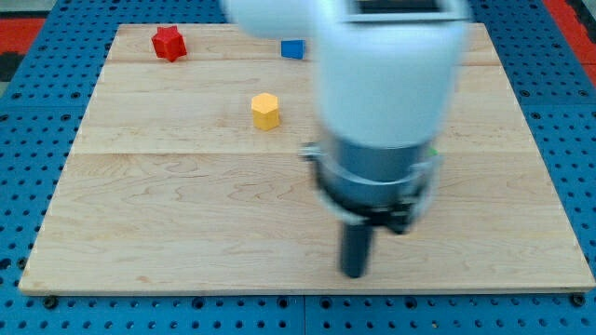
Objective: Move the green star towards the top right
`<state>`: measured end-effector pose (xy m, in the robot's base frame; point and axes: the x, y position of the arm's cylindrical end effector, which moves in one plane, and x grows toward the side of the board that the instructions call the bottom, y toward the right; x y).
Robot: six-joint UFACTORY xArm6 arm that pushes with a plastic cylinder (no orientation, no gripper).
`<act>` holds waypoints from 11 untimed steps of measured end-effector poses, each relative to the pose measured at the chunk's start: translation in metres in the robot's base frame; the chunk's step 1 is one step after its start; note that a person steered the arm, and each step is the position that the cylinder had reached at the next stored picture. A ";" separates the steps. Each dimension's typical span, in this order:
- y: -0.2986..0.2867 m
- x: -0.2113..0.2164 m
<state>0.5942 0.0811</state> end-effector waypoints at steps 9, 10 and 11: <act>0.004 -0.143; -0.013 -0.175; -0.008 -0.216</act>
